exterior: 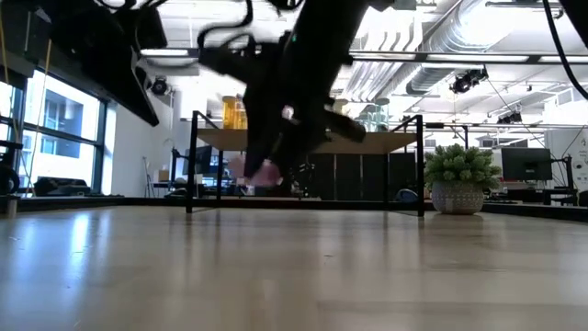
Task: Pick and place medicine bottles onto shelf by color
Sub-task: Put the pink pill bottle on the shelf aligned with the other pink pill bottles
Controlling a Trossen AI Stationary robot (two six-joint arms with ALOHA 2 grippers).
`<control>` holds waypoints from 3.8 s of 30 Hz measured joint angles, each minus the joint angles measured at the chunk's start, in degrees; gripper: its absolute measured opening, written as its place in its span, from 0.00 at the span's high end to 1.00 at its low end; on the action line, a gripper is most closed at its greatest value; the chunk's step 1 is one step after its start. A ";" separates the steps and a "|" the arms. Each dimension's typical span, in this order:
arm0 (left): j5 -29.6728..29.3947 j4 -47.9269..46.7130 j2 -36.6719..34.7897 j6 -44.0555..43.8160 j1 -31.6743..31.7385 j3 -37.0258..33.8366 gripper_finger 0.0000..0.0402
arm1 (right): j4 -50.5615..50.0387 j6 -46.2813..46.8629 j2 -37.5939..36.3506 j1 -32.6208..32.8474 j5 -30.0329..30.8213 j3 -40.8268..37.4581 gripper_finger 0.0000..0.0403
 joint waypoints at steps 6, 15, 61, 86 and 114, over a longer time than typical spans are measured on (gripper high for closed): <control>2.78 0.26 0.01 4.48 0.00 3.67 0.57 | 1.49 -4.88 -3.02 0.33 3.62 0.04 0.78; 6.70 0.19 0.01 10.77 0.00 8.56 0.57 | 4.44 -14.46 -7.45 0.83 8.07 0.07 0.78; 15.23 13.65 6.20 12.34 -0.17 12.84 0.39 | 13.95 -40.52 -13.07 0.56 7.05 0.09 0.78; 15.20 13.98 6.70 12.36 -0.17 12.82 0.70 | 15.87 -40.41 -13.05 -0.22 6.92 0.09 0.78; 7.06 7.63 6.68 19.93 1.10 12.84 0.72 | 9.13 -42.99 -21.08 -1.23 16.80 0.09 0.49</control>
